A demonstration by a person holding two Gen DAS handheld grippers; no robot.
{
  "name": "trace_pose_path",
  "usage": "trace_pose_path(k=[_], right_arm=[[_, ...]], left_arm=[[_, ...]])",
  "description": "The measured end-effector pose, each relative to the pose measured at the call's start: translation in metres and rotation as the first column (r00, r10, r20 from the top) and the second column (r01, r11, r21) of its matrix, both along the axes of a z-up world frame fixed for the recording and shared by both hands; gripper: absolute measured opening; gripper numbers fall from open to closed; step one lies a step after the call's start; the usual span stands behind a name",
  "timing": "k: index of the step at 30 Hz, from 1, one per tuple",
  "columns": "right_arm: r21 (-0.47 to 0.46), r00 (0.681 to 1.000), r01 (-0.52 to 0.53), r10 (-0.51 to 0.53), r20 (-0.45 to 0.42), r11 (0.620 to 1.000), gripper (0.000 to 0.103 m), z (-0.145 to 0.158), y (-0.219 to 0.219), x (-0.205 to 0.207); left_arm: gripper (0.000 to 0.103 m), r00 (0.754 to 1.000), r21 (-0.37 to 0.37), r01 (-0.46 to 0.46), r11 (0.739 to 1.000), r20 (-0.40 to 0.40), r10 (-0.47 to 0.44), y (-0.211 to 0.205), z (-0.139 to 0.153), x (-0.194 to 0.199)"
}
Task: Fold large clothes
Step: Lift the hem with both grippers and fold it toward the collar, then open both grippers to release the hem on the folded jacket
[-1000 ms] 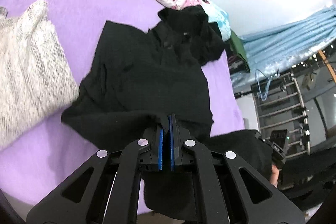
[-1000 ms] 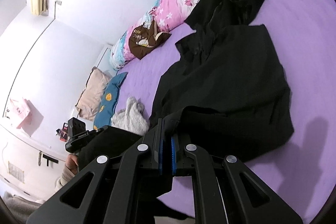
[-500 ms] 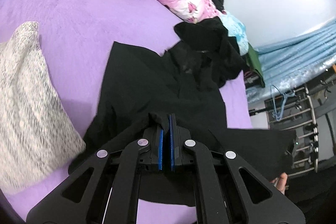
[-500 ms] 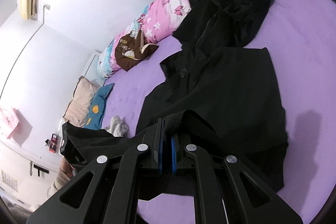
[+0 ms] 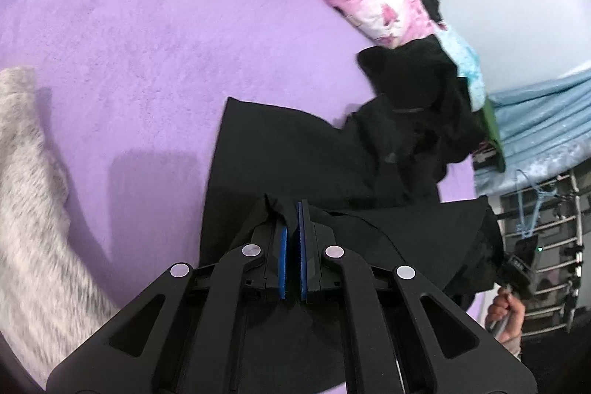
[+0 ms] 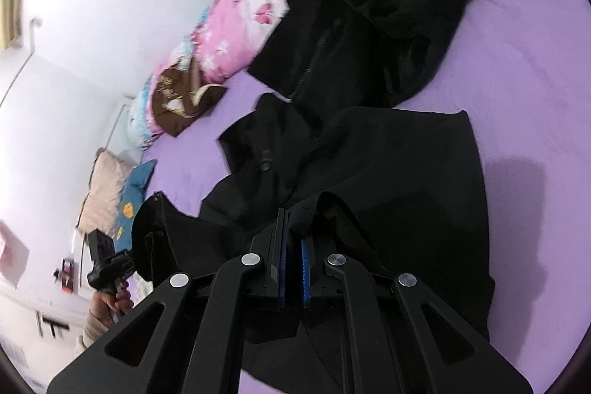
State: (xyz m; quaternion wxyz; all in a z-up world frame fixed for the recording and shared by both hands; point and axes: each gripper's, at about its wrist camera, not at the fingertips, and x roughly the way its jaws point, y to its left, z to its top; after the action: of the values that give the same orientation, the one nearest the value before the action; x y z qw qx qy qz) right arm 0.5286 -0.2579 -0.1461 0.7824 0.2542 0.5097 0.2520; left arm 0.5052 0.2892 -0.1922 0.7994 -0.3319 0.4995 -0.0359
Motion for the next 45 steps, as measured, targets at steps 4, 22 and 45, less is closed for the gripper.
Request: trace_pose_path(k=[4,22,45], right_arm=[[-0.044,0.999,0.022,-0.024,-0.044,0.999,0.005,-0.031,0.007,0.019],[-0.107,0.991,0.078,-0.089,-0.098,0.991,0.020,-0.076,0.017,0.034],[-0.422,0.949,-0.151,0.250,0.190,0.894,0.060,0.065,0.183,-0.030]], left_arm=[[0.004,0.999,-0.005,-0.016,1.000,-0.038,0.016,0.005,-0.035,0.017],[0.062,0.998,0.033,0.013,0.999,-0.056,-0.011,-0.001,-0.058,0.022],[0.090,0.997,0.308,0.045,0.950,0.049,-0.063,-0.079,-0.044,-0.119]])
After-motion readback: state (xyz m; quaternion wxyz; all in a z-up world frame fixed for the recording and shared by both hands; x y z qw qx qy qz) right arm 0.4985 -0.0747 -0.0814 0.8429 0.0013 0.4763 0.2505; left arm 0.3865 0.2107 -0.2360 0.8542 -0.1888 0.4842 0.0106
